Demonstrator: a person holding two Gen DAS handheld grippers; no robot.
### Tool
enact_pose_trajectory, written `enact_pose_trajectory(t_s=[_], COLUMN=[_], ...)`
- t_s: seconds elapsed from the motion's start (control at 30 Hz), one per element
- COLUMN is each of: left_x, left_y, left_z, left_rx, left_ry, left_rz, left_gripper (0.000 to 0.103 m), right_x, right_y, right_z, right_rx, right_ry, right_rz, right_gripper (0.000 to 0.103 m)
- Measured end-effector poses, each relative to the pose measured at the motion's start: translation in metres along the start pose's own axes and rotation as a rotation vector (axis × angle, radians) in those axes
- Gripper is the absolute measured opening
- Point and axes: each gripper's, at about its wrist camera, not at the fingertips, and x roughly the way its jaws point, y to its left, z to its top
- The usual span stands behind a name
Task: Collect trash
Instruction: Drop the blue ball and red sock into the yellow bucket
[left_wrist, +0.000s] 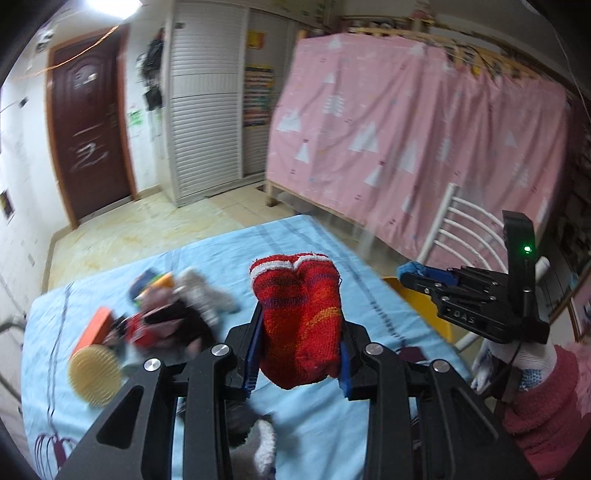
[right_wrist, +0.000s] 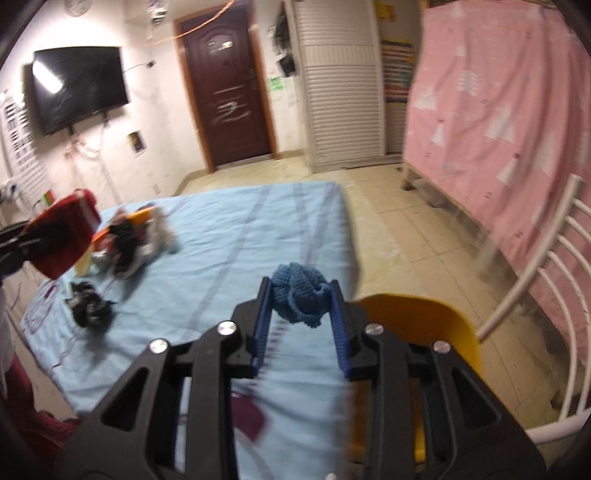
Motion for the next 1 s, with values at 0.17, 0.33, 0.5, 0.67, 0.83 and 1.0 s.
enact_pose_trajectory(t_s=[0.17, 0.33, 0.5, 0.67, 0.83, 1.0], left_x=[0.023, 0.055, 0.094, 0.124, 0.140, 0.134], left_y=[-0.048, -0.090, -0.128, -0.156, -0.173, -0.176], left_z=[0.020, 0.041, 0.054, 0.061, 0.064, 0.066], left_rx=[0.074, 0.102, 0.127, 0.138, 0.152, 0.141], left_ry=[0.018, 0.052, 0.121, 0.162, 0.184, 0.173], left_rz=[-0.070, -0.156, -0.207, -0.225, -0.231, -0.223], left_gripper=[0.024, 0.024, 0.024, 0.026, 0.060, 0.069], right_x=[-0.003, -0.001, -0.001, -0.010, -0.019, -0.024], right_y=[-0.040, -0.074, -0.108, -0.129, -0.143, -0.144], right_z=[-0.007, -0.014, -0.023, -0.028, -0.031, -0.030], right_rx=[0.051, 0.100, 0.198, 0.260, 0.302, 0.313], right_ry=[-0.013, -0.017, -0.027, -0.056, -0.087, -0.109], right_rz=[-0.076, -0.145, -0.137, -0.129, -0.155, -0.148], right_gripper=[0.029, 0.029, 0.033, 0.037, 0.044, 0.048])
